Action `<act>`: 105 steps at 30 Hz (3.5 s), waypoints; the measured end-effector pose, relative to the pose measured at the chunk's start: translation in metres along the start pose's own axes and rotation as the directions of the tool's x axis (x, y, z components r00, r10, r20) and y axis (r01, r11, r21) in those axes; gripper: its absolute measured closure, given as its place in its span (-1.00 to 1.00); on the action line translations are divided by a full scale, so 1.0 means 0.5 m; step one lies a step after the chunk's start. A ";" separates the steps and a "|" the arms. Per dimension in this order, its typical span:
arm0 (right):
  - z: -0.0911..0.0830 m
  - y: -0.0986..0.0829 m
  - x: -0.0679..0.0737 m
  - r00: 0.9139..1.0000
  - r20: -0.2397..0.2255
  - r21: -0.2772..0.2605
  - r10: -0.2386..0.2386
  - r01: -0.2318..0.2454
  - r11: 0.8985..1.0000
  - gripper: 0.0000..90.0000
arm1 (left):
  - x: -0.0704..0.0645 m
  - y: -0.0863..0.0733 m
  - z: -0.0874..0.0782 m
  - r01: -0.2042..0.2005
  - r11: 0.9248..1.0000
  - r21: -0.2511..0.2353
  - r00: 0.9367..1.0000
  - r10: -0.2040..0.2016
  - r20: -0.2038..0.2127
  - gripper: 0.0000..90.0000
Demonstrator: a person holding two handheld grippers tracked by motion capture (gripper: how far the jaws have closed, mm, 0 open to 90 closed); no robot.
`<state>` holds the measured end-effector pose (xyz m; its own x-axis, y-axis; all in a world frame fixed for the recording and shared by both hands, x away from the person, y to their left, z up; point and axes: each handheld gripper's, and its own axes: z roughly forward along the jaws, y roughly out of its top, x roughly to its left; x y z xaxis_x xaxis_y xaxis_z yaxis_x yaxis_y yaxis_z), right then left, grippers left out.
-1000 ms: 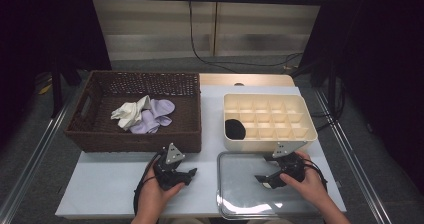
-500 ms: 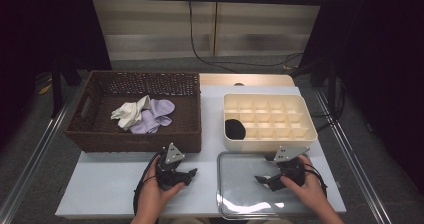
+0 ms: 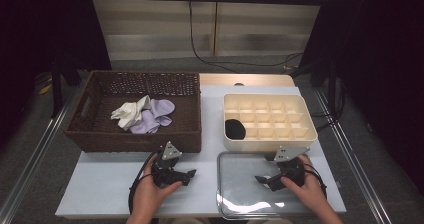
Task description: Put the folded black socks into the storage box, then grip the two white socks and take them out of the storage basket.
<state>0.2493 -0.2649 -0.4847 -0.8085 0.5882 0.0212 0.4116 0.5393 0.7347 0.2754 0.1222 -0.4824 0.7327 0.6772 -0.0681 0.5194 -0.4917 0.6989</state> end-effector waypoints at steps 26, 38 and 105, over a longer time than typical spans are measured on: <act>0.000 0.000 0.000 1.000 0.002 -0.001 0.000 0.000 1.000 -0.64 | 0.078 -0.007 -0.098 0.060 0.998 0.033 0.997 -0.062 0.047 -0.64; 0.000 0.000 0.001 1.000 0.003 0.001 0.001 -0.001 1.000 -0.64 | 0.106 0.028 -0.156 0.076 0.997 0.026 0.996 -0.077 0.038 -0.63; -0.001 0.000 0.001 1.000 0.003 0.002 0.002 -0.002 1.000 -0.64 | 0.250 0.187 -0.195 0.166 0.985 0.050 0.985 -0.164 -0.045 -0.64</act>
<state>0.2488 -0.2648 -0.4845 -0.8063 0.5911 0.0209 0.4144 0.5392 0.7332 0.3727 0.2146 -0.3560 0.6169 0.7727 -0.1495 0.6554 -0.3992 0.6412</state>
